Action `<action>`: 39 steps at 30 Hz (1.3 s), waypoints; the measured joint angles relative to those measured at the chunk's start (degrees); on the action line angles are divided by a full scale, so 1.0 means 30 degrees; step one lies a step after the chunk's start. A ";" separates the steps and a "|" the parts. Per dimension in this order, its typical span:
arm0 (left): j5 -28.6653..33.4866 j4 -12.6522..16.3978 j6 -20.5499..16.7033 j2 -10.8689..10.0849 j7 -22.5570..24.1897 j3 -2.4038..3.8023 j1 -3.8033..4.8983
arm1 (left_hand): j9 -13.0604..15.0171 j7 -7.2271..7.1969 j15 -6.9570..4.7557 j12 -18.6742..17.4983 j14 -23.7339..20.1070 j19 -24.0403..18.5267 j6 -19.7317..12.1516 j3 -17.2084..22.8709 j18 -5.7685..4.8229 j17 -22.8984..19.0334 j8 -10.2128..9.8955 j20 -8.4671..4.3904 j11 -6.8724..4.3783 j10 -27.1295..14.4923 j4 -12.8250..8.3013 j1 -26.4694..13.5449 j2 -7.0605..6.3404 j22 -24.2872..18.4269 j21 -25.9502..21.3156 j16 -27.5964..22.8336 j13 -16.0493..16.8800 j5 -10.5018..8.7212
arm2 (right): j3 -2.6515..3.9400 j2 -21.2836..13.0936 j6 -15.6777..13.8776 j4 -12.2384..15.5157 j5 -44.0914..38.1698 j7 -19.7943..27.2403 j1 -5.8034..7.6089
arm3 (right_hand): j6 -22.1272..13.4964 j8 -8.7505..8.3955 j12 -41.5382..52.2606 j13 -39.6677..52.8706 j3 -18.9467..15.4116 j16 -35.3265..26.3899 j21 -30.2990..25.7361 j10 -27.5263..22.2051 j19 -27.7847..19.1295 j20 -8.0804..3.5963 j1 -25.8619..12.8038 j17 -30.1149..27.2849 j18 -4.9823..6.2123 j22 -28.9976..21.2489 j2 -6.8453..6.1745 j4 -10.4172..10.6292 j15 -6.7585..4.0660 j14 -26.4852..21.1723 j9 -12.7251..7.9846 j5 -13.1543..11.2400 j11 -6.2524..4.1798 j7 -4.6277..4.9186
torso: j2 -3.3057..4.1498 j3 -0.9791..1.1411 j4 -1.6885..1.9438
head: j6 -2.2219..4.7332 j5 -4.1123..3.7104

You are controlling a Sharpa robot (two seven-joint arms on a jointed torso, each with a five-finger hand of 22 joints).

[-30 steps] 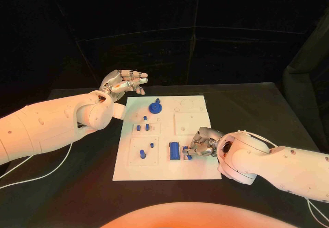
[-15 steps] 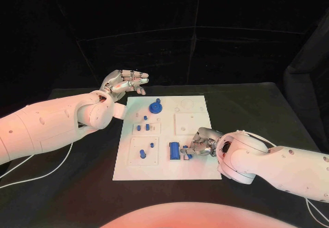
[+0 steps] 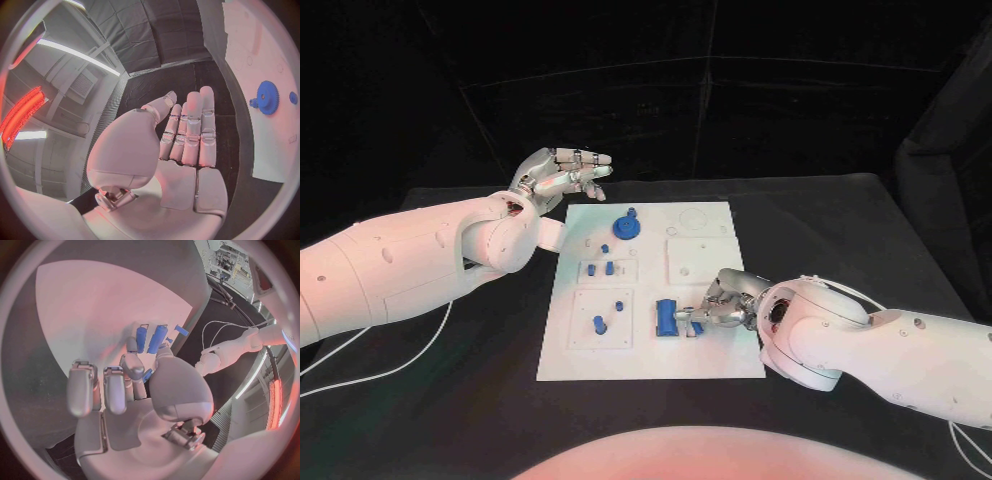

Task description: Assemble the parts on the task board

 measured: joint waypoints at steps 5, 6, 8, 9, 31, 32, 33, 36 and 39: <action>0.0000 0.0000 0.0003 -0.0001 -0.0010 0.0000 0.0000 | 0.0000 0.0000 -0.0042 0.0000 -0.0042 0.0000 0.0000 0.0000 -0.0001 0.0001 0.0000 0.0000 0.0000 0.0000 0.0000 0.0000 0.0000 0.0000 0.0000 0.0000 0.0000 0.0000 | 0.0001 -0.0133 0.0045 0.0200 -0.0037 0.0044 0.0000 | -0.0001 0.0000 0.0008 0.0064 -0.0053 0.0000 0.0000 0.0003 0.0000 0.0000 -0.0061 -0.0001 0.0000 0.0000 0.0204 -0.0053 0.0000 0.0001 0.0053 0.0228 -0.0003 0.0000 | -0.0007 0.0000 0.0000 | 0.0011 0.0000; 0.0000 0.0000 0.0004 -0.0001 -0.0012 0.0000 0.0000 | 0.0000 0.0000 -0.0072 0.0000 -0.0072 0.0000 0.0000 0.0000 0.0000 0.0001 0.0000 0.0000 0.0000 0.0000 0.0000 0.0000 0.0000 0.0001 0.0000 0.0000 0.0000 0.0000 | 0.0001 -0.0163 0.0054 0.0252 -0.0043 0.0055 -0.0001 | -0.0001 0.0000 0.0076 0.0091 -0.0053 0.0000 0.0000 0.0065 0.0000 0.0000 -0.0030 -0.0001 -0.0001 -0.0001 0.0346 -0.0053 0.0001 0.0001 0.0080 0.0301 -0.0013 0.0000 | -0.0007 0.0002 0.0000 | 0.0013 0.0002; 0.0000 -0.0004 0.0004 -0.0002 -0.0015 0.0000 0.0000 | 0.0000 0.0000 -0.0071 0.0000 -0.0071 0.0000 0.0000 0.0000 -0.0001 0.0002 0.0000 0.0000 0.0000 0.0000 0.0000 0.0000 0.0000 0.0000 0.0000 0.0000 0.0000 0.0000 | 0.0002 -0.0199 0.0070 0.0312 -0.0051 0.0077 -0.0001 | 0.0008 0.0000 0.0085 0.0123 -0.0053 0.0000 0.0000 0.0138 0.0000 0.0000 -0.0043 -0.0001 0.0000 -0.0001 0.0409 -0.0053 0.0000 0.0000 0.0084 0.0341 0.0000 -0.0008 | -0.0009 0.0002 0.0000 | 0.0024 0.0005; 0.0000 -0.0008 0.0004 -0.0002 -0.0017 0.0000 0.0000 | 0.0000 0.0000 -0.0072 0.0000 -0.0072 0.0000 0.0000 0.0000 0.0000 0.0001 0.0000 0.0000 0.0000 0.0000 0.0000 0.0000 0.0000 0.0000 0.0000 0.0000 0.0000 0.0000 | 0.0002 -0.0211 0.0080 0.0336 -0.0054 0.0088 -0.0001 | 0.0066 0.0000 0.0085 0.0148 -0.0052 -0.0001 0.0000 0.0139 0.0000 0.0000 -0.0011 -0.0001 -0.0001 -0.0001 0.0442 -0.0053 0.0000 0.0000 0.0106 0.0450 0.0000 -0.0066 | -0.0013 0.0002 0.0000 | 0.0026 0.0005; 0.0000 -0.0056 0.0007 0.0032 -0.0048 0.0000 0.0000 | 0.0000 0.0000 -0.0070 0.0000 -0.0070 0.0000 0.0001 0.0000 0.0000 0.0004 -0.0001 0.0000 -0.0001 0.0001 0.0000 0.0000 0.0000 0.0001 0.0000 0.0000 0.0000 0.0000 | 0.0003 -0.0403 0.0400 0.0185 -0.0199 0.0503 -0.0001 | 0.0065 -0.0199 0.0080 0.0350 0.0100 -0.0002 0.0000 0.0204 0.0000 0.0000 0.4551 -0.0003 0.0000 -0.0002 0.0705 -0.2430 0.0001 0.0000 0.0446 0.2076 -0.0067 -0.0068 | 0.0000 -0.0016 0.0020 | 0.0095 -0.0070; 0.0000 -0.0060 0.0007 0.0032 -0.0049 0.0000 0.0000 | 0.0000 0.0001 -0.0070 0.0000 -0.0070 0.0000 0.0001 0.0000 0.0000 0.0003 0.0000 0.0000 -0.0001 0.0001 0.0000 0.0000 0.0000 0.0000 0.0000 0.0000 0.0000 0.0000 | 0.0003 -0.0403 0.0430 0.0174 -0.0257 0.0508 -0.0001 | 0.0065 -0.0199 0.0079 0.0379 0.0172 -0.0002 0.0000 0.0203 0.0004 -0.0005 0.4895 -0.0002 0.0000 -0.0002 0.0681 -0.2659 -0.0038 -0.0040 0.0464 0.1802 -0.0067 -0.0069 | 0.0002 -0.0015 0.0022 | 0.0095 -0.0070; 0.0000 -0.0061 0.0007 0.0032 -0.0050 0.0000 0.0000 | 0.0000 0.0000 -0.0070 0.0000 -0.0070 0.0000 0.0001 0.0000 0.0000 0.0004 0.0000 -0.0001 -0.0001 0.0001 0.0000 0.0000 0.0000 0.0001 0.0000 0.0000 0.0000 0.0000 | 0.0003 -0.0402 0.0473 0.0160 -0.0341 0.0515 -0.0001 | 0.0065 -0.0224 0.0079 0.0395 0.0244 -0.0002 0.0000 0.0203 0.0041 -0.0041 0.5212 -0.0003 -0.0001 -0.0002 0.0670 -0.2874 -0.0067 -0.0069 0.0465 0.1519 -0.0067 -0.0069 | 0.0004 -0.0015 0.0022 | 0.0095 -0.0070; 0.0000 -0.0065 0.0007 0.0034 -0.0052 0.0000 0.0000 | 0.0000 0.0000 -0.0070 0.0000 -0.0070 0.0000 0.0001 0.0000 0.0001 0.0004 -0.0001 0.0000 -0.0001 0.0001 0.0000 0.0000 0.0000 0.0001 0.0000 0.0000 0.0000 0.0000 | 0.0005 -0.0362 0.0573 0.0102 -0.0547 0.0529 -0.0001 | 0.0064 -0.0298 0.0079 0.0420 0.0362 -0.0002 0.0000 0.0202 0.0071 -0.0070 0.5648 -0.0003 0.0000 -0.0002 0.0661 -0.3257 -0.0067 -0.0069 0.0487 0.0990 -0.0067 -0.0069 | 0.0007 -0.0015 0.0024 | 0.0097 -0.0070; 0.0000 -0.0073 0.0007 0.0038 -0.0055 0.0000 -0.0001 | 0.0000 0.0000 -0.0070 0.0000 -0.0070 0.0000 0.0001 0.0001 0.0000 -0.0003 0.0000 0.0000 -0.0001 0.0001 0.0000 0.0000 0.0000 0.0000 0.0000 0.0000 0.0000 0.0000 | 0.0006 -0.0285 0.0694 0.0039 -0.0747 0.0530 0.0000 | 0.0064 -0.0297 0.0078 0.0433 0.0371 -0.0003 0.0000 0.0202 0.0070 -0.0070 0.5736 -0.0003 0.0000 -0.0003 0.0607 -0.3271 -0.0067 -0.0069 0.0487 0.0980 -0.0066 -0.0069 | 0.0007 -0.0015 0.0024 | 0.0097 -0.0070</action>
